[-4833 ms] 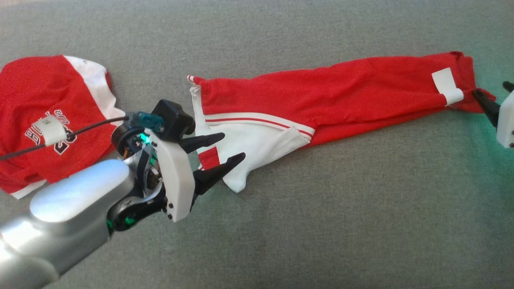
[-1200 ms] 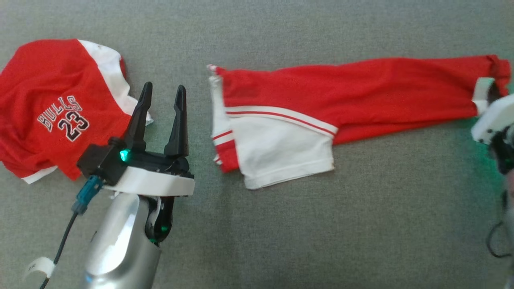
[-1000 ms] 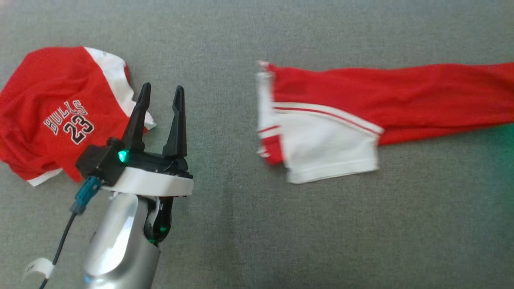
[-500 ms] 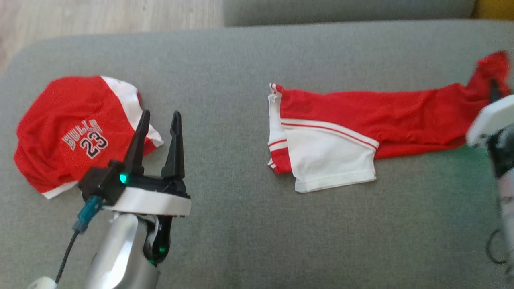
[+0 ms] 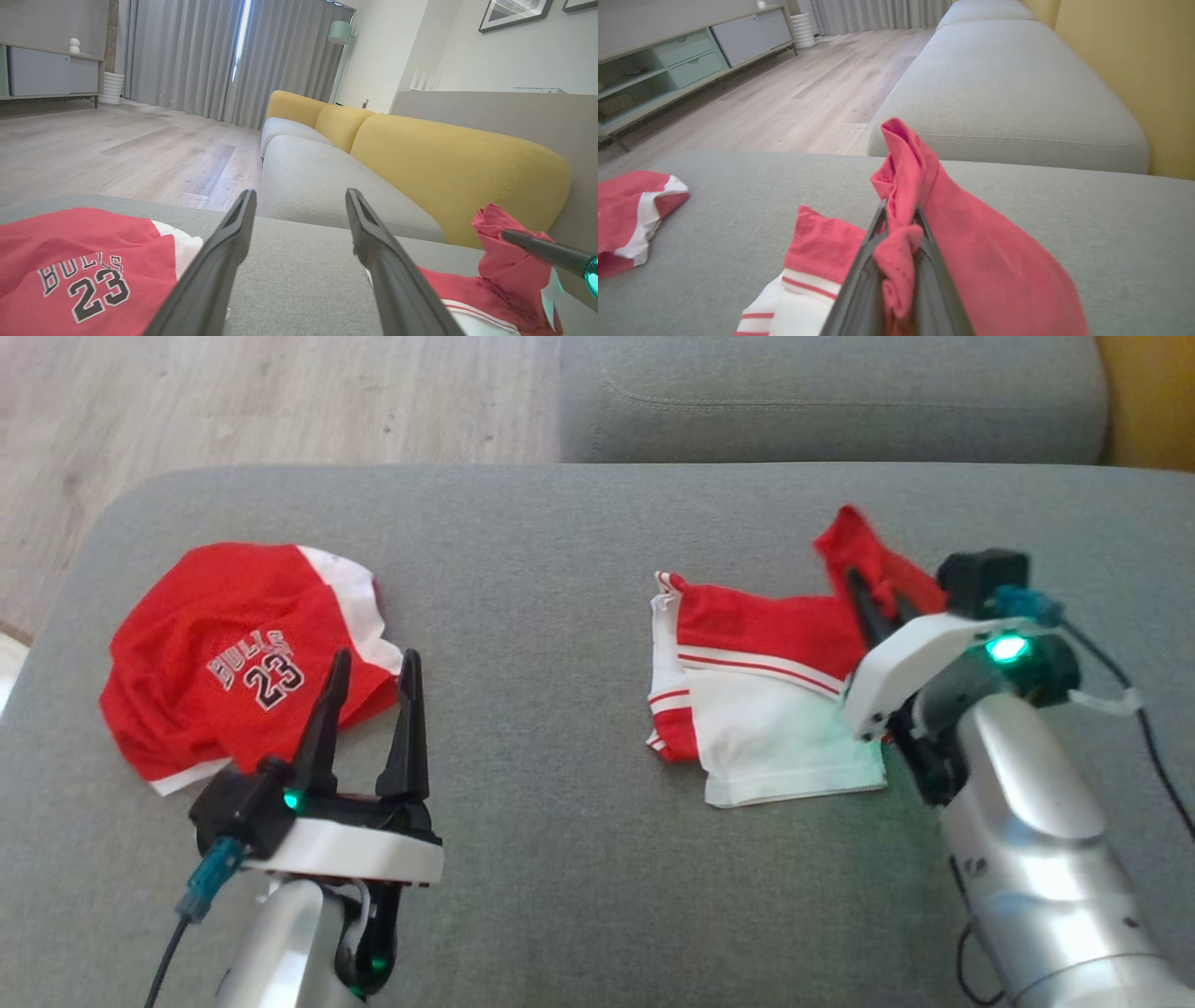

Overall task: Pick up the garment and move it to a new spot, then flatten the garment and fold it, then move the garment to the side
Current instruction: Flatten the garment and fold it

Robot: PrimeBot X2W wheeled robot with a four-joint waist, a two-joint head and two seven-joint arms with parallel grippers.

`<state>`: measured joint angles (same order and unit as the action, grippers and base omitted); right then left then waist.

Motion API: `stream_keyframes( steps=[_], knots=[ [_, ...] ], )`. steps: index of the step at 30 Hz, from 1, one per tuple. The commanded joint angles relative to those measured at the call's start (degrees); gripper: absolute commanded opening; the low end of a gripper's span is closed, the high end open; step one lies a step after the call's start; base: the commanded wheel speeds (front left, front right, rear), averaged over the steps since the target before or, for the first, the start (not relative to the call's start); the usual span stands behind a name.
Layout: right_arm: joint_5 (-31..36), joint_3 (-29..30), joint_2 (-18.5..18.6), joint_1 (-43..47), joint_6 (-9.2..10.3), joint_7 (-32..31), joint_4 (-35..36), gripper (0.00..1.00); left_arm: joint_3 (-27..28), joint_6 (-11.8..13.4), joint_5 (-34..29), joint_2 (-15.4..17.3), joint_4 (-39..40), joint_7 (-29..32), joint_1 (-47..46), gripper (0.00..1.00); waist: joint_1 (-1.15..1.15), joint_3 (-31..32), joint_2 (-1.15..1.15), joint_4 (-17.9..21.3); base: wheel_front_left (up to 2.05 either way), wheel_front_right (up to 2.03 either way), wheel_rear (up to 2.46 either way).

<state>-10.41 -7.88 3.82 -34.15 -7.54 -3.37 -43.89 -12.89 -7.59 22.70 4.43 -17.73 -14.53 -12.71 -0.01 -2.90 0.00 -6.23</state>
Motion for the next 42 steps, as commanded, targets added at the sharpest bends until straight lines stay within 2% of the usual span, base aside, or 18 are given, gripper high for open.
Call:
stream_keyframes(
  steps=[1,4,9,18,19,20,26,29,36,42],
  knots=[
    [-1.2,-2.8,-0.8,-0.9,0.05,0.3,2.2,0.0,1.8,0.1,0.5,0.3,1.9,-0.5,-2.0,1.0,0.01,-0.3,0.0,-0.9,0.0,0.0,0.0],
    [-5.5,-7.9,-0.9,0.2,0.05,0.6,2.1,0.0,1.5,0.1,0.5,0.3,2.1,-0.5,-2.6,1.0,0.01,-0.9,0.0,-2.1,0.0,0.0,0.0],
    [-9.3,-12.5,-0.9,0.7,0.05,1.9,0.8,0.0,1.8,0.1,0.5,0.3,2.4,-0.5,-2.9,1.0,0.01,-1.7,0.0,-3.3,0.0,0.0,0.0],
    [-13.6,-17.4,-0.9,-1.1,0.05,6.2,-5.6,0.0,1.8,0.1,0.7,0.1,2.4,-0.5,-3.2,1.0,0.01,-3.2,0.0,-4.4,0.0,0.0,0.0],
    [-13.2,-18.0,-0.9,-1.4,0.05,6.6,-6.6,0.08,1.8,0.1,0.7,0.0,2.4,-0.5,-3.2,1.0,0.01,-3.3,0.0,-4.5,0.0,0.0,0.0],
    [-13.3,-18.8,-0.9,-1.7,0.05,6.9,-7.2,1.0,1.8,0.1,0.7,0.0,2.5,-0.5,-3.3,1.0,0.01,-3.3,0.0,-4.5,0.0,0.0,0.0],
    [-21.9,-27.1,-0.9,-1.9,0.05,7.7,-3.9,1.0,2.2,0.1,0.9,-0.2,2.7,-0.5,-3.0,1.0,0.01,-2.9,0.0,-4.0,0.0,0.0,0.0],
    [-22.2,-26.5,-0.9,-3.8,0.05,10.2,-5.7,1.0,2.5,0.1,1.0,-0.3,2.9,-0.5,-2.9,1.0,0.01,-2.3,0.0,-3.0,0.0,0.0,0.0],
    [-13.6,-19.1,0.1,-9.2,0.05,16.8,-13.2,1.0,3.8,0.1,0.6,-0.6,4.2,-0.5,-1.9,1.0,0.01,-1.0,0.0,0.2,0.0,0.0,0.0],
    [-4.5,-12.5,5.3,-8.3,0.05,18.3,-10.0,1.0,4.8,0.1,-0.2,-0.8,5.7,-0.5,-0.9,1.0,0.01,-0.2,0.0,3.0,0.0,0.0,0.0]
  ],
)
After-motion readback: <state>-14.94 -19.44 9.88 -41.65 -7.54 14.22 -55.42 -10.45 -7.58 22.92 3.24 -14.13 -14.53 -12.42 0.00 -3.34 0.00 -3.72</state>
